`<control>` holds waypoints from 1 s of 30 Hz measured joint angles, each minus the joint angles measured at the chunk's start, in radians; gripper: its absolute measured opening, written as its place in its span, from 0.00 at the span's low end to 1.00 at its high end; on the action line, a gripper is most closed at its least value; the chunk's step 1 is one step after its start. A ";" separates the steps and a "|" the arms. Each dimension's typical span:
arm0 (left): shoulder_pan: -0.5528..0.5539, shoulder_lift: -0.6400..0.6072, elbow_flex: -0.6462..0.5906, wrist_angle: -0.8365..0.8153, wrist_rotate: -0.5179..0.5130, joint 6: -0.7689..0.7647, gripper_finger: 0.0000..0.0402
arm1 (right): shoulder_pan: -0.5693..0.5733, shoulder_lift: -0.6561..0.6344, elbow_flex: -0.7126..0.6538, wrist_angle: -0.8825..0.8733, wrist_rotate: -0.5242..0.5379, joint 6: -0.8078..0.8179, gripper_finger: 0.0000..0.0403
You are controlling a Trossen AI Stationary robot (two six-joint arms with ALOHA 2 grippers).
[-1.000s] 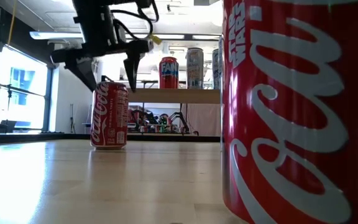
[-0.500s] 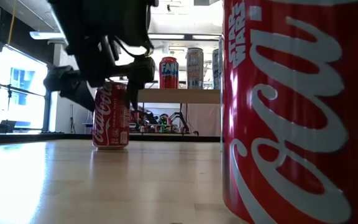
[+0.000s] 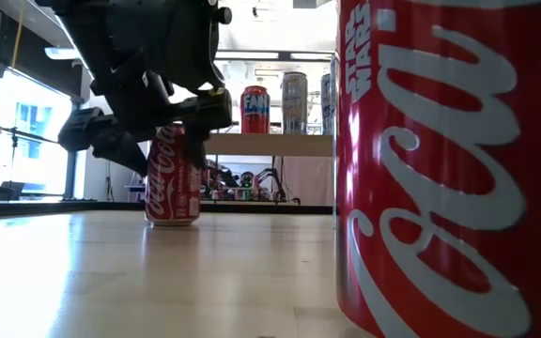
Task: Place canned beverage on shelf
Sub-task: Put the top red white soda can on the shelf
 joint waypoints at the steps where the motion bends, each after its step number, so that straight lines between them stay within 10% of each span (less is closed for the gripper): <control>1: 0.000 0.000 0.000 0.001 -0.002 -0.009 0.64 | 0.000 0.000 0.000 0.000 0.000 0.000 0.84; 30: 0.066 -0.149 0.312 -0.468 -0.196 0.125 0.61 | 0.000 0.000 0.000 0.000 0.000 0.000 0.84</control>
